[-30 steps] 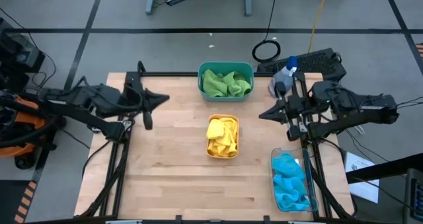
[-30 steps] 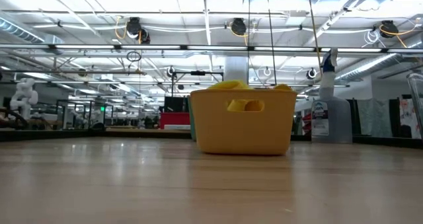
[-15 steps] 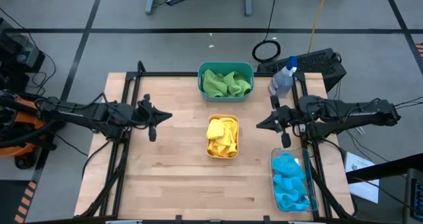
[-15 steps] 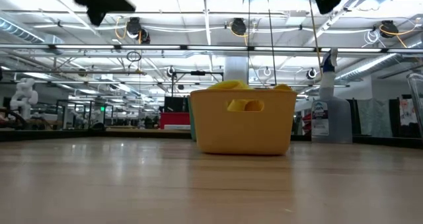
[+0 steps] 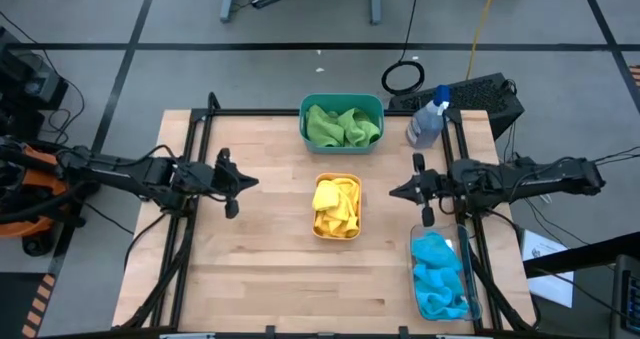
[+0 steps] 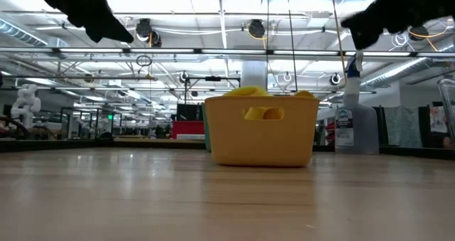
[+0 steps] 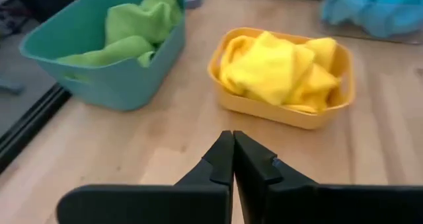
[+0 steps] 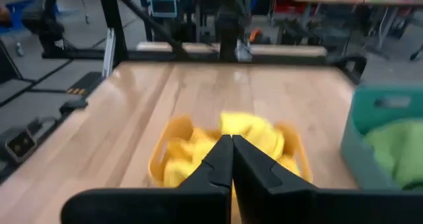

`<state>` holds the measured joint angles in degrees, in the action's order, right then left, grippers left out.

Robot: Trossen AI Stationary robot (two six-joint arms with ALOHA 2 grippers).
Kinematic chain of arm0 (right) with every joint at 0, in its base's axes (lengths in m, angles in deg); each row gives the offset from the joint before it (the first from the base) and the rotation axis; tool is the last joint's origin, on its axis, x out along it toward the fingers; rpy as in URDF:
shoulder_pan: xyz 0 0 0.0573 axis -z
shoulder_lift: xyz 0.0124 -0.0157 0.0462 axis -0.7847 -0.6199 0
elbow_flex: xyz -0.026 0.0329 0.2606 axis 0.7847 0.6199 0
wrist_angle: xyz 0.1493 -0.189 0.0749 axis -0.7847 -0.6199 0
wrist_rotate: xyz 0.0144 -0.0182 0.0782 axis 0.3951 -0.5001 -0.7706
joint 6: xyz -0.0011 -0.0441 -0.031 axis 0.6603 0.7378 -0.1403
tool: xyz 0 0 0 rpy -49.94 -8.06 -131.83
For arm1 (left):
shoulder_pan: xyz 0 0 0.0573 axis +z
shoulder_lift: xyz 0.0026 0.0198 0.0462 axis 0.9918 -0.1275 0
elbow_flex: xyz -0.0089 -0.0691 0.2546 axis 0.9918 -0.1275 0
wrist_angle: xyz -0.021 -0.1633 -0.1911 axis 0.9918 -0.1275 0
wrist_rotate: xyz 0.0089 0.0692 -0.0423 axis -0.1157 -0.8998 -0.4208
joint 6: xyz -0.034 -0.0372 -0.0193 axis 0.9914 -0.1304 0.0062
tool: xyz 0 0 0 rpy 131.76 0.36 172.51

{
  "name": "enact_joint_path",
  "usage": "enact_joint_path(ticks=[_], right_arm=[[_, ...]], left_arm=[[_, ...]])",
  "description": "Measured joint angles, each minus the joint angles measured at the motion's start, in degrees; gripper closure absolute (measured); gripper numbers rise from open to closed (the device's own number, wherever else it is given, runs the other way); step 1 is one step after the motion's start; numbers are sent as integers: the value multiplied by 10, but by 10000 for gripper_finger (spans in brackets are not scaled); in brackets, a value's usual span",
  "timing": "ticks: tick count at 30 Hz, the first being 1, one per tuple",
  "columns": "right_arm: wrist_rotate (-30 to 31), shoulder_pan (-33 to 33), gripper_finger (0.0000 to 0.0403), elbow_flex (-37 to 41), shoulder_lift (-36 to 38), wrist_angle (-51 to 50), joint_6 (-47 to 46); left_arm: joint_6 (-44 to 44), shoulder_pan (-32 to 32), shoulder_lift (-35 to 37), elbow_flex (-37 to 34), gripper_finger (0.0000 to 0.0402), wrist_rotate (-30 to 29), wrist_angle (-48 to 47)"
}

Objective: Sort microfiber towel by color & place in baskets
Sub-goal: Return to Home Position

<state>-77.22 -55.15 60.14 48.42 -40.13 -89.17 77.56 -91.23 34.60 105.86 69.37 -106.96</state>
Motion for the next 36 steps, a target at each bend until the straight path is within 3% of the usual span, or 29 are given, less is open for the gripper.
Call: enact_joint_path(ticks=[3,12,18,36], right_arm=[[-1,0,403,47,13,32,-13],[3,0,403,155,32,197,-18],[0,0,403,202,36,241,-17],[-1,0,403,234,43,263,-8]], left_arm=[[-3,0,10,-19,398,35,20],[-7,0,36,-145,399,117,228],[8,0,49,-215,400,134,348],[-10,0,180,-324,401,141,392]])
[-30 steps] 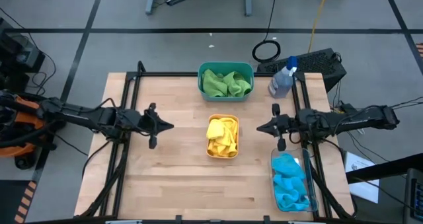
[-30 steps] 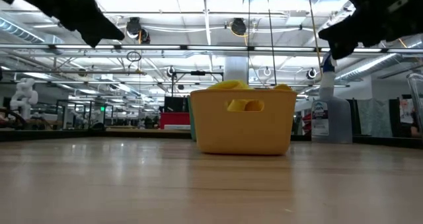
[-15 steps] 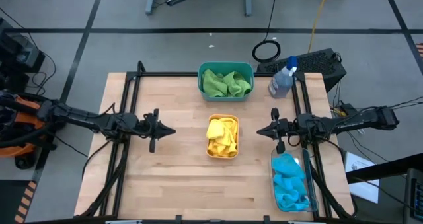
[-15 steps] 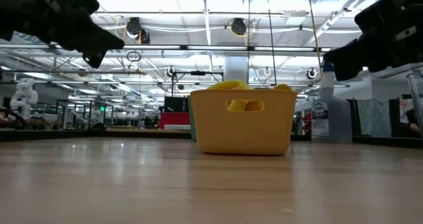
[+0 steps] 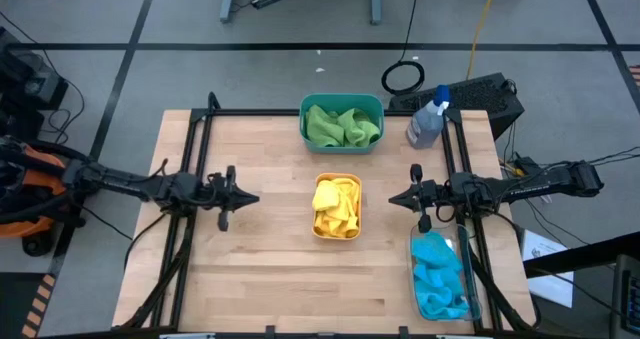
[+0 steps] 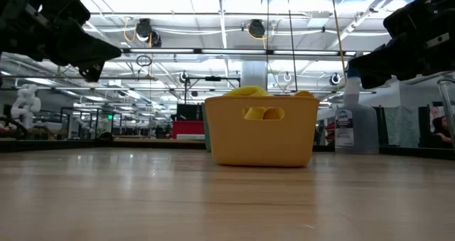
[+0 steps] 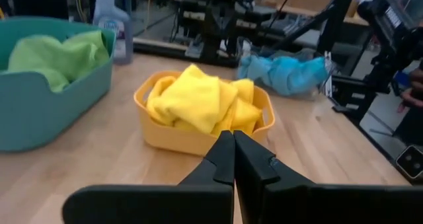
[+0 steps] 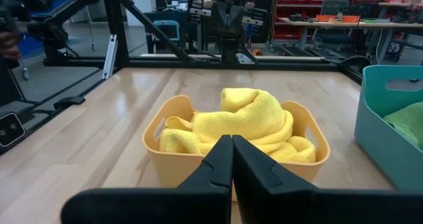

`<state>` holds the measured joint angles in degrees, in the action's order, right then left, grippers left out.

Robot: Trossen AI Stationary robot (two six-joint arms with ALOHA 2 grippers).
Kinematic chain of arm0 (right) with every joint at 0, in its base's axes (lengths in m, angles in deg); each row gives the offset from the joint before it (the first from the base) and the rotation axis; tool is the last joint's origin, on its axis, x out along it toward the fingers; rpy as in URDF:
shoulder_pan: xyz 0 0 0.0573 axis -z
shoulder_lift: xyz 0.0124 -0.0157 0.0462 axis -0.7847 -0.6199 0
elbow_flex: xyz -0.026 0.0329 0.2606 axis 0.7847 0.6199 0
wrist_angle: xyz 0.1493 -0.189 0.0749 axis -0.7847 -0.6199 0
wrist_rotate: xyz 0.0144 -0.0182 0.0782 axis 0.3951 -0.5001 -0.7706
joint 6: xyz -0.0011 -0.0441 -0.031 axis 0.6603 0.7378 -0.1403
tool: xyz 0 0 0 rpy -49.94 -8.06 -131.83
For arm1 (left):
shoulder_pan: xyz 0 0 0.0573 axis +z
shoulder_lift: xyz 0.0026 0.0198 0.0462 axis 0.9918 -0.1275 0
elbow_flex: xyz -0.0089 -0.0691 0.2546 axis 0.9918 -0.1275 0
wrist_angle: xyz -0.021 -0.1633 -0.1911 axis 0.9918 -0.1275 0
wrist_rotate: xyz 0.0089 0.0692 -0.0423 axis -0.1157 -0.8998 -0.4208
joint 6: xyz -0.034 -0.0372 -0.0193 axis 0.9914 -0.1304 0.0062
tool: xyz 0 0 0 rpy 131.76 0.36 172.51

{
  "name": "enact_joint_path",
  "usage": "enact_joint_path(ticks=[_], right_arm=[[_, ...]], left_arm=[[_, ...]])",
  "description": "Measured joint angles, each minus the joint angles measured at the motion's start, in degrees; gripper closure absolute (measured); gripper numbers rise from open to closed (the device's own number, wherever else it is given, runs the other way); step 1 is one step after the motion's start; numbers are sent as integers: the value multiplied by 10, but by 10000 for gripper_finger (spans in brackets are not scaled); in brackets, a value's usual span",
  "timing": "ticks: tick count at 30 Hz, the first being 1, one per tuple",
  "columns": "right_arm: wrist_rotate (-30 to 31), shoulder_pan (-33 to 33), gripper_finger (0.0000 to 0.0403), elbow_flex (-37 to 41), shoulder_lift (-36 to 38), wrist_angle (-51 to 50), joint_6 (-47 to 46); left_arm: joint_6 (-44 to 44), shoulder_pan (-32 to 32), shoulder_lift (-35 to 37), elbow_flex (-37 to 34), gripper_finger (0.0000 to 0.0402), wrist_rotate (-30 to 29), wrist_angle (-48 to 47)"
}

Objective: Sort microfiber towel by color & place in baskets
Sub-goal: Return to Home Position

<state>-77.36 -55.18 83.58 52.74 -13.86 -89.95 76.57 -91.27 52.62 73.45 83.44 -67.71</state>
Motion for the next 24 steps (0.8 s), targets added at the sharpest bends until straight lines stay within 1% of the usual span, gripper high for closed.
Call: enact_joint_path(ticks=[11,18,22,24], right_arm=[[0,0,403,0,0,-2,7],[0,0,403,0,1,-3,16],[0,0,403,0,4,-3,16],[0,0,403,0,7,-3,16]], left_arm=[[-19,0,93,-32,401,4,-8],[-28,0,133,-32,401,17,-45],[-28,0,169,-33,401,17,-97],[-33,0,185,-33,402,19,-99]])
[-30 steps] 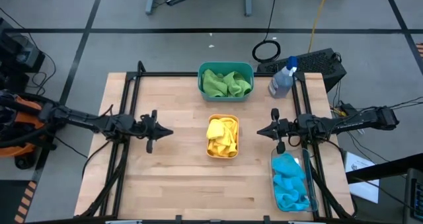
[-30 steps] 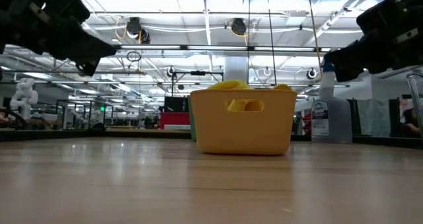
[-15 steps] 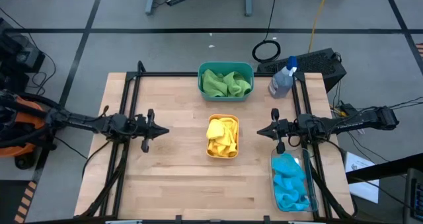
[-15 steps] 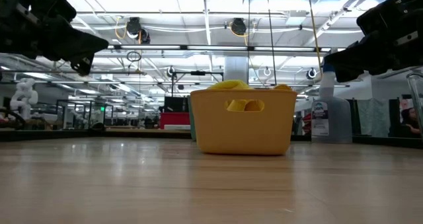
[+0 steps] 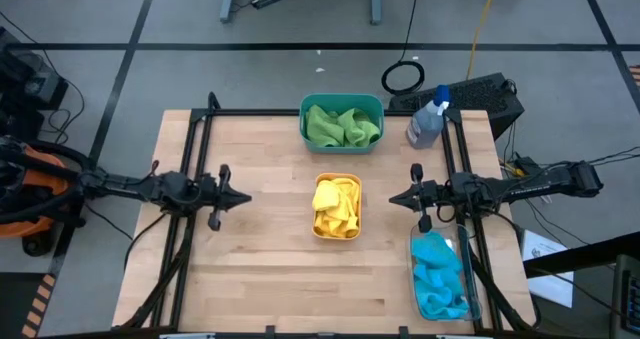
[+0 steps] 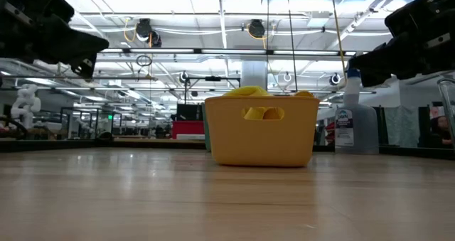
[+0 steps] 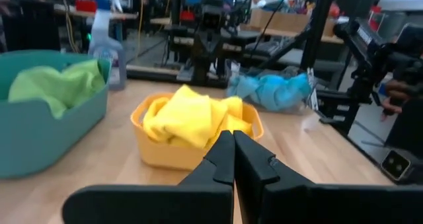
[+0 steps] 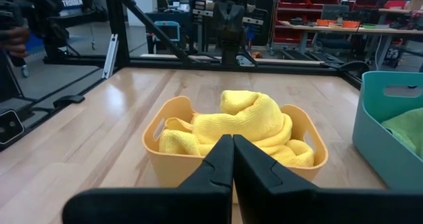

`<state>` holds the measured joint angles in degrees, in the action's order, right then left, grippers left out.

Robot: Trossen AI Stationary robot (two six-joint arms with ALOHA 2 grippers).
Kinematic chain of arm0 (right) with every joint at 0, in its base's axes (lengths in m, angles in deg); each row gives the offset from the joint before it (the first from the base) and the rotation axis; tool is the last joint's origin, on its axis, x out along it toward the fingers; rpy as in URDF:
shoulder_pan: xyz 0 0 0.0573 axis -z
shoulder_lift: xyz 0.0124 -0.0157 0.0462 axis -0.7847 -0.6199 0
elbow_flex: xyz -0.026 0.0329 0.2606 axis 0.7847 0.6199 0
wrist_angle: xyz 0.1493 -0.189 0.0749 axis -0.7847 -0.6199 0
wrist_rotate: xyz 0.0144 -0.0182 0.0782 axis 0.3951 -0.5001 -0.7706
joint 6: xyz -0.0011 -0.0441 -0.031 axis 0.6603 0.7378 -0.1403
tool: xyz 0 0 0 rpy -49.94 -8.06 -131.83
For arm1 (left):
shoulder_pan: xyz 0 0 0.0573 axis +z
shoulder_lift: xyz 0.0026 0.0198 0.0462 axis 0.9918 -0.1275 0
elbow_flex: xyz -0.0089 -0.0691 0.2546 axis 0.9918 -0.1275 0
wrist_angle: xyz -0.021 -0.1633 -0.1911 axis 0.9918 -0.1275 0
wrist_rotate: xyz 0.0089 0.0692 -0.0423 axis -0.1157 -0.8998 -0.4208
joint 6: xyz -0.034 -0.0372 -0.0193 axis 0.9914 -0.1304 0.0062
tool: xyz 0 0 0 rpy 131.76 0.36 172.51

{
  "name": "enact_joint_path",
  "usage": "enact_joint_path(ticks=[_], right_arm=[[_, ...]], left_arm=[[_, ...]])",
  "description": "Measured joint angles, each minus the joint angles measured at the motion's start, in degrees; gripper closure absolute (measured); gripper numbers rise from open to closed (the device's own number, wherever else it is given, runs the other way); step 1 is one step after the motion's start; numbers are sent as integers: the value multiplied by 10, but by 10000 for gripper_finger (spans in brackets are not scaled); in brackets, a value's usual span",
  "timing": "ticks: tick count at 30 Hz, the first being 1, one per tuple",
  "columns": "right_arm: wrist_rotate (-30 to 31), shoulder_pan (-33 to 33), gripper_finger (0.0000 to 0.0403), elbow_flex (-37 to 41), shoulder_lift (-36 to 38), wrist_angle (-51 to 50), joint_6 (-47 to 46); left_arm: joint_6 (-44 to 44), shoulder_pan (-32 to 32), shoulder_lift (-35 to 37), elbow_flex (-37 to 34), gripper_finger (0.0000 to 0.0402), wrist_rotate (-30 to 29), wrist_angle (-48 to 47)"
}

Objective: Sort microfiber towel by color & place in baskets
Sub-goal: Return to Home Position

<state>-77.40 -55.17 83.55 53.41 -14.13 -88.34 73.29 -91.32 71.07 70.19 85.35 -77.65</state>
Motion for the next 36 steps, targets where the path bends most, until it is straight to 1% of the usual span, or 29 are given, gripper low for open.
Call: enact_joint_path(ticks=[5,13,18,26,30,36], right_arm=[[0,0,403,0,11,-11,1],[0,0,403,0,58,-50,-16],[1,1,403,0,112,-85,-2],[2,1,403,0,217,-167,-13],[16,1,403,-1,269,-205,-13],[31,1,403,-1,274,-203,-4]], left_arm=[[-25,2,26,0,402,-4,-1],[-26,18,27,0,402,-5,-2],[-25,24,27,-1,402,-5,-3],[-25,24,27,-1,402,-5,-4],[-25,24,27,-1,402,-5,-5],[-11,24,26,-1,402,-2,-6]])
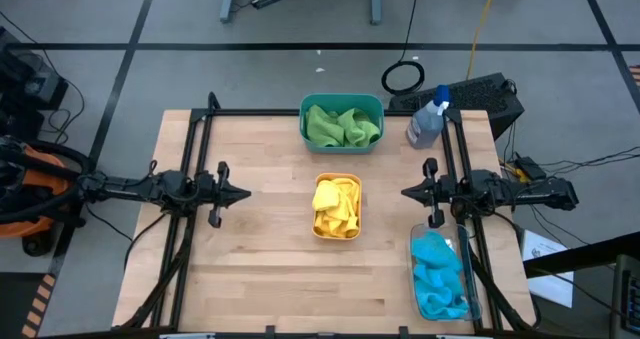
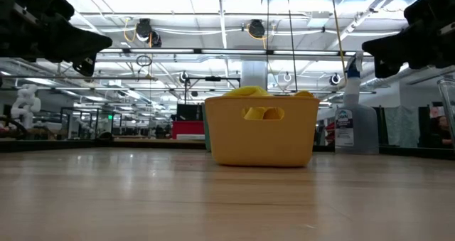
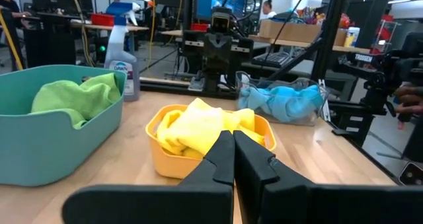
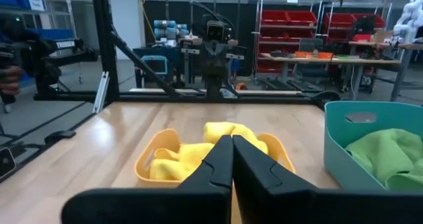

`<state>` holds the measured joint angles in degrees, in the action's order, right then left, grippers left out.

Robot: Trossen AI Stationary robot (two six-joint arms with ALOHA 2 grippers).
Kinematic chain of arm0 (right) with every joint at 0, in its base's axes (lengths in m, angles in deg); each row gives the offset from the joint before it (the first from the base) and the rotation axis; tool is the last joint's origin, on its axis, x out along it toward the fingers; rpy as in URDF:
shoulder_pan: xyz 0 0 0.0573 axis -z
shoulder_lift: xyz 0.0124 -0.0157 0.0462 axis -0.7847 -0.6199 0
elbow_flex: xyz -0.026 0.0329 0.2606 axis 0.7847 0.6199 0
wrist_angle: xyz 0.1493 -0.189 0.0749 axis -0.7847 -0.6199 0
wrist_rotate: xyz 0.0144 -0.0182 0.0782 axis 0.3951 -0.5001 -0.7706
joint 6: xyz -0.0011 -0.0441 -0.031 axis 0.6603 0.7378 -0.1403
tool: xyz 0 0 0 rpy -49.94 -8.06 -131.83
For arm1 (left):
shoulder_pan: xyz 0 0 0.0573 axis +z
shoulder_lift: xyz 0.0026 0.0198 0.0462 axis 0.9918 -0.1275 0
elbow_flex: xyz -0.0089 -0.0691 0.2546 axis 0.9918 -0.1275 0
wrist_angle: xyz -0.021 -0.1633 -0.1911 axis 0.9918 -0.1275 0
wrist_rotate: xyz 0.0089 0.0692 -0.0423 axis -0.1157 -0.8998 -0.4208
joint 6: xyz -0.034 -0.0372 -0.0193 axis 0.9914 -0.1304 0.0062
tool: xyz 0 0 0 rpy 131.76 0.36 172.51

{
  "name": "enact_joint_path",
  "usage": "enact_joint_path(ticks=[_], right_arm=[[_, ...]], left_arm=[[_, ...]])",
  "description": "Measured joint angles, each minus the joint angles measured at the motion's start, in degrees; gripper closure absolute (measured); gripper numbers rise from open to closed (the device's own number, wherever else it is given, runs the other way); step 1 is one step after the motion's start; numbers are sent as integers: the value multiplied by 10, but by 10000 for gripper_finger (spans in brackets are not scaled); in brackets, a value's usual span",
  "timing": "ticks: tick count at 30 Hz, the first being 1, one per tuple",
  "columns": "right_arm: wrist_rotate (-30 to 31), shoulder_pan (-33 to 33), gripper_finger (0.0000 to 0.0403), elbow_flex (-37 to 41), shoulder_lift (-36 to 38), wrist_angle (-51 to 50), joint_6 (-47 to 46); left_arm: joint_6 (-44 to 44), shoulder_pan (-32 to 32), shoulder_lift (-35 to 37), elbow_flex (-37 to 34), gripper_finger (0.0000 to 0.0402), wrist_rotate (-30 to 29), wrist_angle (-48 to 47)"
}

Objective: Sort microfiber towel by color & place in baskets
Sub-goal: Return to Home Position

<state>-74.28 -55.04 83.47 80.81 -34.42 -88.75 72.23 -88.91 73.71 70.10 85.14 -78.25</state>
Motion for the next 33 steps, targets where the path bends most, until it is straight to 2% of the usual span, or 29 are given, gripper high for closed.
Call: enact_joint_path(ticks=[8,33], right_arm=[[-18,0,403,0,0,-4,-11],[-15,0,403,0,-1,-3,-30]], left_arm=[[1,0,0,0,402,2,-1],[-25,12,0,0,402,36,-4]])
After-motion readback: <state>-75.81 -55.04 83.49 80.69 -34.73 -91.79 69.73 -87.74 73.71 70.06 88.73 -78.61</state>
